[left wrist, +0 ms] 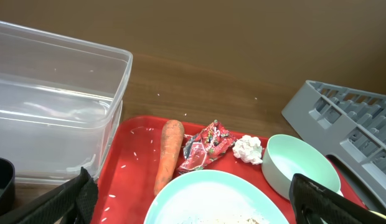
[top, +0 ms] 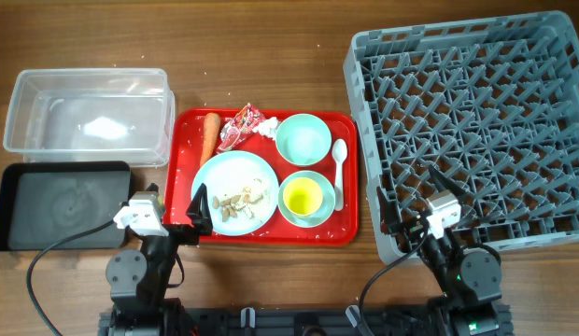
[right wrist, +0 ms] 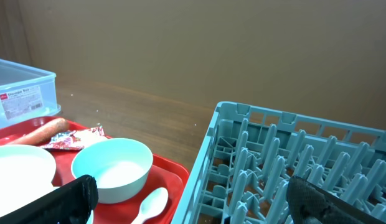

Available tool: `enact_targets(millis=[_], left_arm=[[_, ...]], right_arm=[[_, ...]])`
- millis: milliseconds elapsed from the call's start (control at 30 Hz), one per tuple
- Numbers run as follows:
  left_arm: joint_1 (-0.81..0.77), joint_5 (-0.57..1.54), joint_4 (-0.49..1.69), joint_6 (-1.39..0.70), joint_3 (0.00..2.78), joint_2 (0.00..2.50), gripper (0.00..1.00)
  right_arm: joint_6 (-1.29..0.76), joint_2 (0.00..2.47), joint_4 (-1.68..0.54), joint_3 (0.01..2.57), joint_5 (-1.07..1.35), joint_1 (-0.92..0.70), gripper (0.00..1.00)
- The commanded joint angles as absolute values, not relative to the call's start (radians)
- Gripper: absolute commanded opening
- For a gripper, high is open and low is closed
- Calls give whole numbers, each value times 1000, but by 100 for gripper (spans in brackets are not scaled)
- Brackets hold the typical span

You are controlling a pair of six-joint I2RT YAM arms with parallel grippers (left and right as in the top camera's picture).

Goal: Sort waste into correct bins and load items into the dishwasher rack

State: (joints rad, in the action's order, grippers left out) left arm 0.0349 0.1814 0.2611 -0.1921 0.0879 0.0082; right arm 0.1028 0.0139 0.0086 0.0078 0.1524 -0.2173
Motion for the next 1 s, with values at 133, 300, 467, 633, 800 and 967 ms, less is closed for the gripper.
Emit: enact_targets(millis=[133, 300, 467, 633, 800, 967], left_arm=[[35, 299, 204, -324, 91, 7, 100], [35, 273, 200, -355, 371, 146, 100], [35, 360, 705, -371, 956, 715, 100], [17, 459, 983, -375, 1222, 1043, 100], [-231, 489, 1061, -292, 1221, 1275, 100], [-546, 143, 1073, -361, 1221, 1502, 75]], right_arm=[[-272, 18, 97, 24, 244, -221, 100], [-279, 142, 15, 322, 261, -221, 100], [-35, 728, -477, 909, 254, -221, 100], [15, 1140, -760, 1256, 364, -221, 100], [-37, 1316, -759, 1281, 541, -221, 100], [-146, 1317, -739, 1281, 497, -221, 100]])
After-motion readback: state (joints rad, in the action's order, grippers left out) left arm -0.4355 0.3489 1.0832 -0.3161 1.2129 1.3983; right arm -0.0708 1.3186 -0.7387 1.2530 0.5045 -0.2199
